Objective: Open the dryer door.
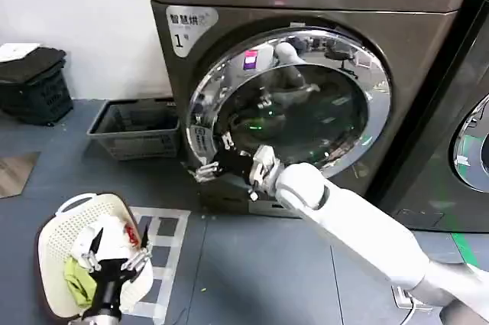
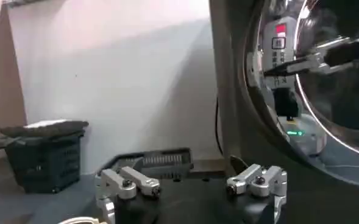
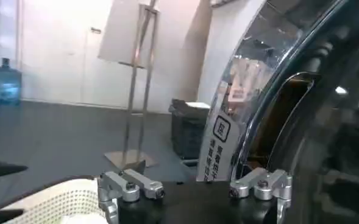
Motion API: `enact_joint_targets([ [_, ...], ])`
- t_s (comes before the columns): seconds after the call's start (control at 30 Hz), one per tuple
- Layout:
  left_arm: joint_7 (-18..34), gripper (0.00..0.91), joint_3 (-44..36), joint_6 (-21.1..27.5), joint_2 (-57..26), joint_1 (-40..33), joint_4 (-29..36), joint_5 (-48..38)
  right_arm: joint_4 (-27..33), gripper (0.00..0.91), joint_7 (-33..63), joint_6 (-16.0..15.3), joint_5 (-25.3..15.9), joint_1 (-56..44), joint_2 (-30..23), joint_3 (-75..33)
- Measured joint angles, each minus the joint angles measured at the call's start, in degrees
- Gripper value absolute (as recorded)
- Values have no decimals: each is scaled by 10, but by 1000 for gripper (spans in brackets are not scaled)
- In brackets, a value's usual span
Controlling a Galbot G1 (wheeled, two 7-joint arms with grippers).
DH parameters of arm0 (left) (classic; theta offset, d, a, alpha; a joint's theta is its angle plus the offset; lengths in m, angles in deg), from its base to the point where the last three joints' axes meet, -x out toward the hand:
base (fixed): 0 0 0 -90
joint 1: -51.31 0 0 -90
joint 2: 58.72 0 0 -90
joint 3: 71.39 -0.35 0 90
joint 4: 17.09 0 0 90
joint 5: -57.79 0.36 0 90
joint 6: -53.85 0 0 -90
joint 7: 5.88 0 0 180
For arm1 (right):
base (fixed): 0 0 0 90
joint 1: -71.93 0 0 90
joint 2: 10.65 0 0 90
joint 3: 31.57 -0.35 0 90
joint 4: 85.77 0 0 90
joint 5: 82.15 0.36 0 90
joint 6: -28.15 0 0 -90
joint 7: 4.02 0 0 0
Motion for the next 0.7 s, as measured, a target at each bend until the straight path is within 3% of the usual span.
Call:
enact_joint_targets([
  [0.7,-30,907,37,56,-64,-114,-6,-79,-86,907,-37,16,-1,-52,59,-15],
])
